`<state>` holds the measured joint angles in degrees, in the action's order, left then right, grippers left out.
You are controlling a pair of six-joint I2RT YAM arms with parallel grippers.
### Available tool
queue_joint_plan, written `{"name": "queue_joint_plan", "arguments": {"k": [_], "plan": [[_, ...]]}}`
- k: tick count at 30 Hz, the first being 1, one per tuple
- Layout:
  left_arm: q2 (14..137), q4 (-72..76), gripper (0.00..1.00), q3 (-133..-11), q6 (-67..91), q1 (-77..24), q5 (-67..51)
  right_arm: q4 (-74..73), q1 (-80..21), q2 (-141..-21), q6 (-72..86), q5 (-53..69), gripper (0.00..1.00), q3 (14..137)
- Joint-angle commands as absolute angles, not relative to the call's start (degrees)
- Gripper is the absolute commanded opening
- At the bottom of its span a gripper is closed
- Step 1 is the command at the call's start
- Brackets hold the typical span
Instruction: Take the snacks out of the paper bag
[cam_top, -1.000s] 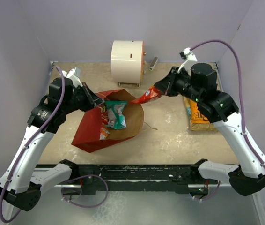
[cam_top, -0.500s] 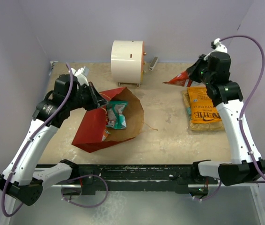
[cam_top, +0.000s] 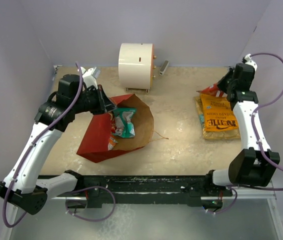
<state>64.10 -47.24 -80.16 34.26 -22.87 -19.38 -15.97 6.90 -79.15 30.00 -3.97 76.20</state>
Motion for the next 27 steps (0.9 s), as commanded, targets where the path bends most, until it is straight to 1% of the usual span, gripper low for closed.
{"name": "queue_joint_plan", "arguments": {"k": [1, 6, 14, 22, 27], "plan": [[64.45, -48.12, 0.0, -82.88, 30.23, -22.33, -19.24, -8.57, 10.51, -77.21, 29.28, -5.29, 0.0, 71.61], [65.7, -47.95, 0.0, -83.26, 29.71, -22.02, -19.86, -7.69, 13.63, -74.07, 31.52, -5.12, 0.0, 63.02], [66.9, -48.59, 0.0, -84.11, 29.44, -21.74, -20.23, -9.72, 14.58, -68.39, 37.42, -5.28, 0.0, 49.19], [67.22, -48.3, 0.0, -83.97, 30.05, -21.63, -20.34, -14.4, 15.86, -66.98, 42.21, -9.43, 0.0, 42.72], [67.51, -48.01, 0.0, -83.94, 30.32, -21.65, -20.62, -14.53, 17.43, -67.34, 45.63, -10.56, 0.0, 39.92]]}}
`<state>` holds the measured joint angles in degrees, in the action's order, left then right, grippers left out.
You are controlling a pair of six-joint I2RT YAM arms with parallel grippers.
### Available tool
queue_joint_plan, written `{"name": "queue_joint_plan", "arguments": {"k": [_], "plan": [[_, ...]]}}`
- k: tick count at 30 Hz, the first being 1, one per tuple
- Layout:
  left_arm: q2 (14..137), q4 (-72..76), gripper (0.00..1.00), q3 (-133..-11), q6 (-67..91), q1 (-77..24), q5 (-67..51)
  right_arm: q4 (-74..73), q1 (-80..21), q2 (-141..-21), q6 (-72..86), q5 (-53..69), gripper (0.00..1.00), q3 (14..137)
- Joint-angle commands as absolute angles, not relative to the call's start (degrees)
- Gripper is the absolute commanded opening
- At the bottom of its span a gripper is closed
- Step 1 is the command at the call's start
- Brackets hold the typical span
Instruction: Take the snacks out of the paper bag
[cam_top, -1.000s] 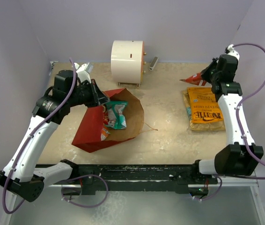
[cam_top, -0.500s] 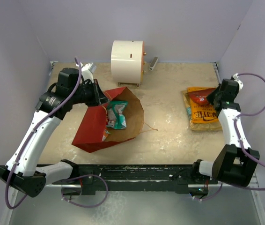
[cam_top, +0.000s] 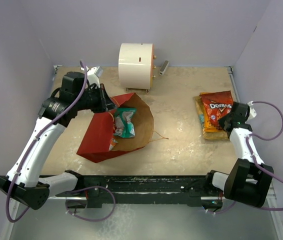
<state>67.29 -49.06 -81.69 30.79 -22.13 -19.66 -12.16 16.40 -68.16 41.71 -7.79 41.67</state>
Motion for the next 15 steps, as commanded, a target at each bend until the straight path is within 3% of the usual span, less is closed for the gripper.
{"name": "queue_joint_plan", "arguments": {"k": [1, 3, 11, 14, 15], "plan": [[67.69, -47.99, 0.0, -83.98, 30.32, -21.65, -20.7, -14.77, 17.53, -67.68, 46.1, -10.97, 0.0, 39.6], [67.81, -47.99, 0.0, -84.11, 30.11, -21.59, -20.74, -15.36, 17.97, -68.14, 46.47, -11.24, 0.0, 39.27], [68.24, -48.29, 0.0, -84.26, 29.8, -21.42, -20.91, -21.11, 18.46, -66.7, 47.49, -11.23, 0.19, 39.24], [68.25, -48.26, 0.0, -84.07, 29.79, -21.3, -20.92, -23.4, 18.45, -64.74, 47.22, -11.05, 0.31, 39.26], [68.23, -48.17, 0.0, -83.96, 29.84, -21.24, -20.92, -25.07, 18.42, -64.36, 47.28, -11.59, 0.41, 39.74]]}}
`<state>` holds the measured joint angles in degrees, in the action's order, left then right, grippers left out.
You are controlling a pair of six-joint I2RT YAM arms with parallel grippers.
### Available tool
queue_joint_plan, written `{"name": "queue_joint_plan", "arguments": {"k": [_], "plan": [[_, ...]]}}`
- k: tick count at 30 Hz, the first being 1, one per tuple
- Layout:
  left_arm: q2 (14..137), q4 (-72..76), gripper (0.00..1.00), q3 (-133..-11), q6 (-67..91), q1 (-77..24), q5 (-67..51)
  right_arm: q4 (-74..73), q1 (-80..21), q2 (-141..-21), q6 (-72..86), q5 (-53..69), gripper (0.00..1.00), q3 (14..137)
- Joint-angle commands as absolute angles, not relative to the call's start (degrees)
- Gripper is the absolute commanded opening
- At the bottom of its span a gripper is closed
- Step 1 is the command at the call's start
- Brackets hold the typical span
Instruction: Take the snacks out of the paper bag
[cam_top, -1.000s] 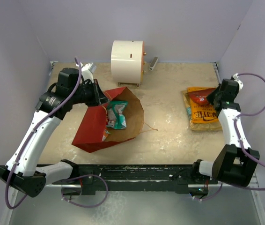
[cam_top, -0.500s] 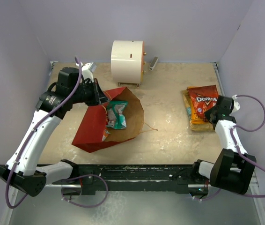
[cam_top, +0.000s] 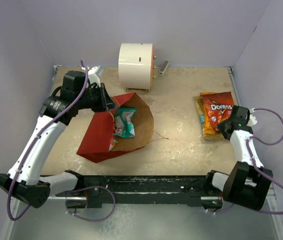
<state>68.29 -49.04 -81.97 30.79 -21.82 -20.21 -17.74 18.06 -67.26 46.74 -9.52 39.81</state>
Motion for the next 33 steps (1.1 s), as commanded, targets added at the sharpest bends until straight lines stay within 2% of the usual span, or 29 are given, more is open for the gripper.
{"name": "queue_joint_plan", "arguments": {"k": [1, 4, 5, 9, 12, 15, 18, 22, 26, 29, 33], "plan": [[68.36, -48.21, 0.0, -83.98, 29.88, -21.21, -20.92, -26.84, 18.44, -64.01, 47.17, -12.13, 0.5, 40.28], [68.19, -48.23, 0.0, -83.98, 30.12, -21.21, -20.92, -31.68, 18.45, -62.45, 46.93, -13.12, 0.74, 41.82], [68.08, -48.29, 0.0, -83.94, 30.22, -21.14, -20.84, -32.02, 18.41, -61.76, 46.72, -11.86, 0.77, 42.21], [67.26, -48.51, 0.0, -83.84, 31.33, -21.11, -20.49, -34.84, 18.35, -61.21, 45.02, -8.41, 0.78, 46.8], [66.04, -48.34, 0.0, -82.94, 32.71, -21.1, -19.97, -36.99, 15.99, -61.64, 40.32, -10.8, 0.78, 52.56], [64.51, -48.12, 0.0, -81.76, 34.32, -21.14, -19.33, -35.3, 11.83, -61.04, 34.72, -10.89, 0.78, 58.1], [62.54, -47.47, 0.0, -79.78, 36.41, -21.16, -18.68, -31.38, 6.78, -61.46, 29.78, -5.45, 0.78, 60.85], [59.4, -46.12, 0.0, -76.03, 39.52, -21.18, -18.34, -23.77, -2.86, -64.48, 26.0, 11.12, 0.74, 60.84], [58.22, -44.16, 0.0, -73.92, 38.89, -21.16, -20.96, -16.58, -12.33, -66.58, 27.49, 22.73, 0.71, 59.85], [59.07, -45.22, 0.0, -74.12, 37.33, -21.11, -22.38, -11.75, -22.51, -67.07, 27.99, 24.38, 0.71, 59.68], [60.04, -46.67, 0.0, -75.12, 38.49, -21.11, -23.1, -5.28, -32.75, -69.86, 29.65, 20.52, 0.69, 60.16]]}}
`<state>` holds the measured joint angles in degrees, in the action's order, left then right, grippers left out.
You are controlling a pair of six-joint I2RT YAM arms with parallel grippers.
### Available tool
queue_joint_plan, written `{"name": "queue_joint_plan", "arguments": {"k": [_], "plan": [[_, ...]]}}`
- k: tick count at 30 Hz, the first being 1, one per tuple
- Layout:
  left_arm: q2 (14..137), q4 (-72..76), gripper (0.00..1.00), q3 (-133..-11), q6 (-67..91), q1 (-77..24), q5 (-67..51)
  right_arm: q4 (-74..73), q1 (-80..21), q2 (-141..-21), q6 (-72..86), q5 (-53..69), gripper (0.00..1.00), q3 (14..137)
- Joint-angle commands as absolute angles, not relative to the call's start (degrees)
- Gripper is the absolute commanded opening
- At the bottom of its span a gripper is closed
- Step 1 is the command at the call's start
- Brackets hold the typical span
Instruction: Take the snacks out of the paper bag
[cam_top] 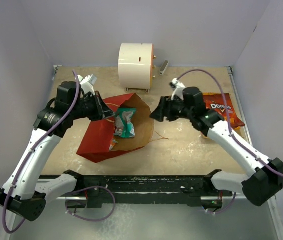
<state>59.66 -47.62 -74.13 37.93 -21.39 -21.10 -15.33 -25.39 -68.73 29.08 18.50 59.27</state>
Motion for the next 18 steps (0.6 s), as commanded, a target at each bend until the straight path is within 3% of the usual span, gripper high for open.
{"name": "queue_joint_plan", "arguments": {"k": [1, 10, 18], "plan": [[59.91, -46.3, 0.0, -75.04, 39.23, -21.16, -23.11, -3.64, -34.45, -71.08, 30.56, 19.4, 0.69, 60.2], [62.04, -45.77, 0.0, -77.18, 41.68, -21.17, -22.76, 14.91, -46.64, -80.43, 35.72, -2.96, 0.65, 54.21], [62.76, -47.94, 0.0, -79.17, 40.48, -21.14, -22.43, 23.32, -50.19, -94.24, 31.1, -5.45, 0.69, 57.21]]}}
